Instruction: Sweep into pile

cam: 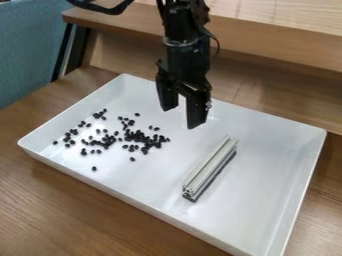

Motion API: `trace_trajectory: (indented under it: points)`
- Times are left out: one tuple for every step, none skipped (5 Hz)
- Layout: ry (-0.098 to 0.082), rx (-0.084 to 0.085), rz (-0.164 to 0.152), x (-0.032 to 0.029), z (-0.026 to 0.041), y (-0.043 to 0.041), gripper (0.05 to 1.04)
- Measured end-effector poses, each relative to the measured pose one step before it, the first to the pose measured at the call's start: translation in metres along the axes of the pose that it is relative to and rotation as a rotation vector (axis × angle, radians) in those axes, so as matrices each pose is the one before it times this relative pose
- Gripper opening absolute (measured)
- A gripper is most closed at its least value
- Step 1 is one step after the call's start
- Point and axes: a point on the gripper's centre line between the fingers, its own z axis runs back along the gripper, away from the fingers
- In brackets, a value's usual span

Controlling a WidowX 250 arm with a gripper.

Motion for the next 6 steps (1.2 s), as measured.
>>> trace_trajectory:
  points:
    - [0.0312, -0.0171, 0.0031, -0.00215, -0.01255, -0.00182, 1.001]
    - [0.0325, -0.0422, 0.0174, -0.00126, -0.01546, -0.00587, 1.001]
    - [-0.0025, -0.0324, -0.0098, 0.00958, -0.00466, -0.01260, 1.001]
    - [-0.0019, -0.0340, 0.0189, 0.00809, -0.00192, -0.01259, 1.001]
    - [-0.0085, -0.0267, 0.0379, 0.00237, -0.00042, -0.00622, 1.001]
    - [-0.0085, 0.0241, 0.0490, 0.00014, -0.00460, -0.00154, 1.001]
